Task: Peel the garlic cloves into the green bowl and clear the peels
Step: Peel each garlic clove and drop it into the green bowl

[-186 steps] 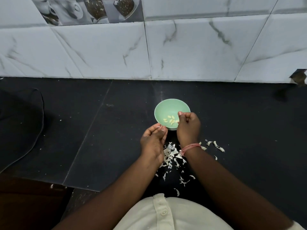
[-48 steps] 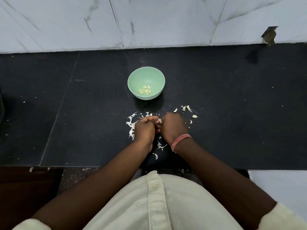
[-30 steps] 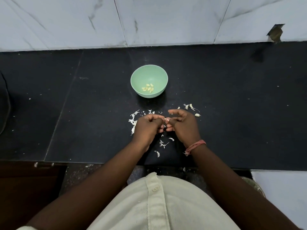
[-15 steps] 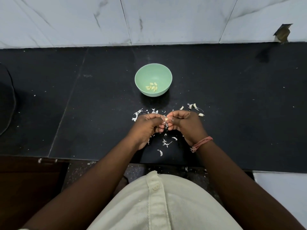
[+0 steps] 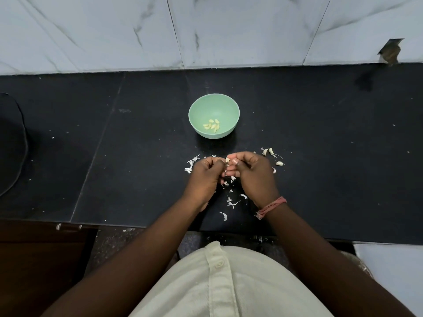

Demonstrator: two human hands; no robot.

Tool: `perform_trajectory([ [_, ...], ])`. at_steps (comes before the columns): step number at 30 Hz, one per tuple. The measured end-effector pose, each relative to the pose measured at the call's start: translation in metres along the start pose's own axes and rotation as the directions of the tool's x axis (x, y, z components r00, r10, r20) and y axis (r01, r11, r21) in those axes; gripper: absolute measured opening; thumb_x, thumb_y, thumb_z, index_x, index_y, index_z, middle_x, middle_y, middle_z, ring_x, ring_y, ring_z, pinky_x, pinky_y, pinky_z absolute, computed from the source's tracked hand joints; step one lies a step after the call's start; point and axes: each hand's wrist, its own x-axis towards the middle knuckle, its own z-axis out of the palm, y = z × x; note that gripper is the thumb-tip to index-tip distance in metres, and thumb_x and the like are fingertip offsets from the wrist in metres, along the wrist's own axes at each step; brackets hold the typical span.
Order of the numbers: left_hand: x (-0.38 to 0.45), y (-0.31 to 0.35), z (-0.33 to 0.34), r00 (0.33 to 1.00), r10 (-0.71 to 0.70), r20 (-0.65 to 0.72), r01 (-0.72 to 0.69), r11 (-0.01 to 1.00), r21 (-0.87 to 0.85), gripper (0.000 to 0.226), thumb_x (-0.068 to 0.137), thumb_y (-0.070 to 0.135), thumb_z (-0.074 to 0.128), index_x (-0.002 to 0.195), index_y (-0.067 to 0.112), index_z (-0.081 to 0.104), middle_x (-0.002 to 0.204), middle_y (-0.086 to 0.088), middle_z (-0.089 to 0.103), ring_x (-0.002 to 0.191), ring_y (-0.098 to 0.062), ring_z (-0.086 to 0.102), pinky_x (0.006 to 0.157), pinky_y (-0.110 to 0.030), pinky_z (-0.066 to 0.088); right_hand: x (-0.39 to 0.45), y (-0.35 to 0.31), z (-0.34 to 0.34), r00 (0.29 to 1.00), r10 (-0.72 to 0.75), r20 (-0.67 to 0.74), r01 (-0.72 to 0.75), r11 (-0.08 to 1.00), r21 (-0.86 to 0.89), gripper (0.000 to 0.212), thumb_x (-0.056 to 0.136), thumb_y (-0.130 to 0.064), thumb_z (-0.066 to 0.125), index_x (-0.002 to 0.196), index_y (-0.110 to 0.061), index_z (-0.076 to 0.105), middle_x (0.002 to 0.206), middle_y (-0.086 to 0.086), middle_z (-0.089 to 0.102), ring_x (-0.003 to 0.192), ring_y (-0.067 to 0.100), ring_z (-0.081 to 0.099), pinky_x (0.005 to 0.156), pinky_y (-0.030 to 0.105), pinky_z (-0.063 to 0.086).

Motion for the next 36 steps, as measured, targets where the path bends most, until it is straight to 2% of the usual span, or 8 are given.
perform_trajectory([
  [9, 0.002, -0.001, -0.007, 0.999, 0.011, 0.035, -0.012, 0.998, 0.053, 0.032, 0.098, 0.014, 0.054, 0.090, -0.017, 0.056, 0.068, -0.010, 0.055, 0.063, -0.020, 0.047, 0.060, -0.031, 0.042, 0.002, 0.004, 0.002, 0.998, 0.070, -0.003, -0.070, 0.994, 0.080, 0.010, 0.095, 0.001, 0.063, 0.092, -0.004, 0.071, 0.077, 0.015, 0.073, 0.070, 0.024, 0.072, 0.073, 0.034, 0.061],
  [14, 0.003, 0.001, -0.006, 0.997, -0.076, 0.021, 0.077, 0.994, -0.073, 0.022, 0.098, 0.007, 0.053, 0.090, -0.009, 0.065, 0.072, -0.008, 0.059, 0.063, -0.011, 0.053, 0.059, -0.022, 0.047, 0.000, 0.000, 0.005, 0.979, 0.184, 0.083, -0.202, 0.887, 0.416, 0.007, 0.094, 0.006, 0.060, 0.097, 0.008, 0.066, 0.077, 0.018, 0.069, 0.073, 0.027, 0.068, 0.076, 0.036, 0.061],
  [18, 0.004, 0.004, -0.005, 0.981, -0.194, 0.008, 0.186, 0.931, -0.315, 0.023, 0.101, 0.006, 0.049, 0.084, 0.001, 0.064, 0.073, -0.008, 0.062, 0.067, -0.013, 0.058, 0.063, -0.020, 0.054, -0.001, -0.003, 0.007, 0.964, 0.251, 0.083, -0.253, 0.787, 0.563, 0.012, 0.097, 0.009, 0.053, 0.096, 0.008, 0.064, 0.079, 0.017, 0.069, 0.071, 0.021, 0.069, 0.071, 0.029, 0.062],
  [20, 0.005, 0.004, -0.009, 0.976, -0.218, -0.009, 0.199, 0.905, -0.376, 0.021, 0.101, 0.007, 0.050, 0.088, 0.000, 0.064, 0.077, -0.009, 0.066, 0.070, -0.014, 0.063, 0.069, -0.023, 0.057, 0.000, -0.003, 0.006, 0.965, 0.253, 0.069, -0.249, 0.798, 0.549, 0.012, 0.097, 0.009, 0.053, 0.094, 0.006, 0.065, 0.080, 0.016, 0.069, 0.074, 0.021, 0.069, 0.071, 0.029, 0.062],
  [25, -0.001, 0.005, -0.007, 0.994, -0.110, 0.010, 0.109, 0.963, -0.248, 0.018, 0.099, 0.004, 0.052, 0.090, -0.002, 0.067, 0.074, -0.010, 0.064, 0.069, -0.015, 0.059, 0.071, -0.024, 0.053, -0.001, -0.003, 0.007, 0.995, 0.090, 0.044, -0.099, 0.961, 0.258, 0.028, 0.090, 0.007, 0.067, 0.116, -0.002, 0.062, 0.091, 0.021, 0.070, 0.075, 0.026, 0.069, 0.074, 0.033, 0.061],
  [28, -0.002, 0.005, -0.007, 0.997, -0.073, 0.041, 0.079, 0.979, -0.188, 0.019, 0.099, 0.006, 0.053, 0.089, -0.002, 0.068, 0.074, -0.011, 0.065, 0.074, -0.020, 0.059, 0.075, -0.029, 0.052, -0.001, -0.002, 0.008, 0.998, 0.062, 0.021, -0.065, 0.986, 0.156, 0.025, 0.091, 0.007, 0.065, 0.115, 0.000, 0.065, 0.097, 0.029, 0.070, 0.076, 0.029, 0.067, 0.078, 0.039, 0.060],
  [32, -0.005, 0.005, -0.009, 0.994, -0.096, 0.054, 0.104, 0.980, -0.171, 0.023, 0.100, 0.008, 0.052, 0.085, 0.003, 0.068, 0.074, -0.008, 0.067, 0.074, -0.017, 0.062, 0.077, -0.030, 0.053, -0.001, -0.001, 0.004, 0.992, 0.119, 0.049, -0.127, 0.970, 0.208, 0.014, 0.091, 0.010, 0.062, 0.103, 0.005, 0.068, 0.085, 0.031, 0.068, 0.073, 0.030, 0.066, 0.081, 0.046, 0.057],
  [36, -0.005, 0.008, -0.007, 0.985, -0.162, 0.061, 0.173, 0.937, -0.302, 0.021, 0.101, 0.007, 0.052, 0.086, 0.003, 0.066, 0.076, -0.009, 0.067, 0.072, -0.016, 0.062, 0.069, -0.022, 0.056, -0.004, -0.005, 0.003, 0.964, 0.242, 0.110, -0.265, 0.849, 0.456, 0.012, 0.092, 0.010, 0.059, 0.101, 0.009, 0.068, 0.081, 0.021, 0.069, 0.070, 0.021, 0.067, 0.068, 0.027, 0.059],
])
